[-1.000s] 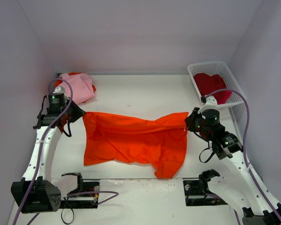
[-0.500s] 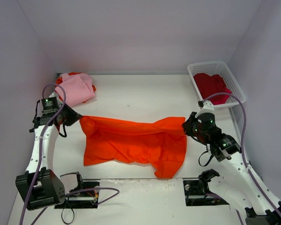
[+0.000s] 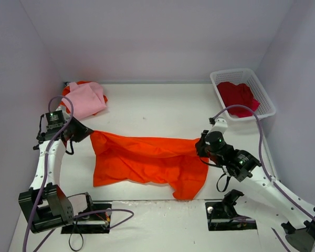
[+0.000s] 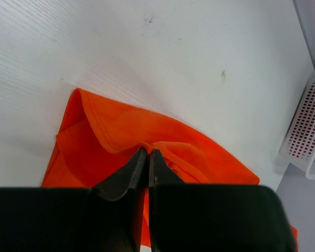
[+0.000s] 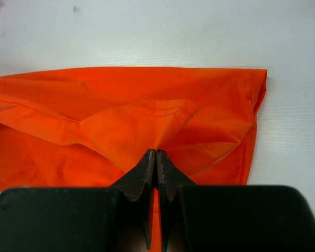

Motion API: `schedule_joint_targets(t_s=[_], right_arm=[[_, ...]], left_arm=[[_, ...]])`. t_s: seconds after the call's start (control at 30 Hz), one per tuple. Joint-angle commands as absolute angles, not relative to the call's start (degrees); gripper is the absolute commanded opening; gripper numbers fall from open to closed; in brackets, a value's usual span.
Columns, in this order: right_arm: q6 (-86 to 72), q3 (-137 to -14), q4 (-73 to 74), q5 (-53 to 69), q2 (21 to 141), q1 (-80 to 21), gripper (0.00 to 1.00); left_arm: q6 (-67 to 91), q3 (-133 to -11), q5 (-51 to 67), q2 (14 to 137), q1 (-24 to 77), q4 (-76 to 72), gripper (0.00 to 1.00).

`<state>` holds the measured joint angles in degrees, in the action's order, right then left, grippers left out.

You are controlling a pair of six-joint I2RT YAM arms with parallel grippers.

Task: Fold and stack the t-shirts
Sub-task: Fold the flattened tshirt in 1/3 of the way

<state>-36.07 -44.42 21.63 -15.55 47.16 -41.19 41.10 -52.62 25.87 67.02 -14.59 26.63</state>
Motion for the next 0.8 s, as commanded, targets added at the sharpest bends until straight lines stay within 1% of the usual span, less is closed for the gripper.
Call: schedule_joint_targets(t_s=[0.0, 0.33, 0.53, 0.77], right_arm=[[-39.72, -44.83, 21.18, -22.58, 48.51, -43.06, 0.0], [-45.96, -44.47, 23.99, -29.7, 45.0, -44.12, 0.0], [-48.07, -43.59, 24.17, -30.06, 47.02, -44.12, 0.0], [-48.6, -43.15, 24.26, -31.2, 46.58, -44.12, 0.0]], left_arm=[[40.87, -53.0, 27.42, 65.83, -14.77, 23.73, 0.0], [39.73, -51.86, 27.16, 63.55, -14.85, 25.22, 0.0], [39.73, -51.42, 27.33, 62.76, -14.77, 25.75, 0.0], [39.9, -50.98, 26.98, 62.23, -14.77, 25.66, 0.0]])
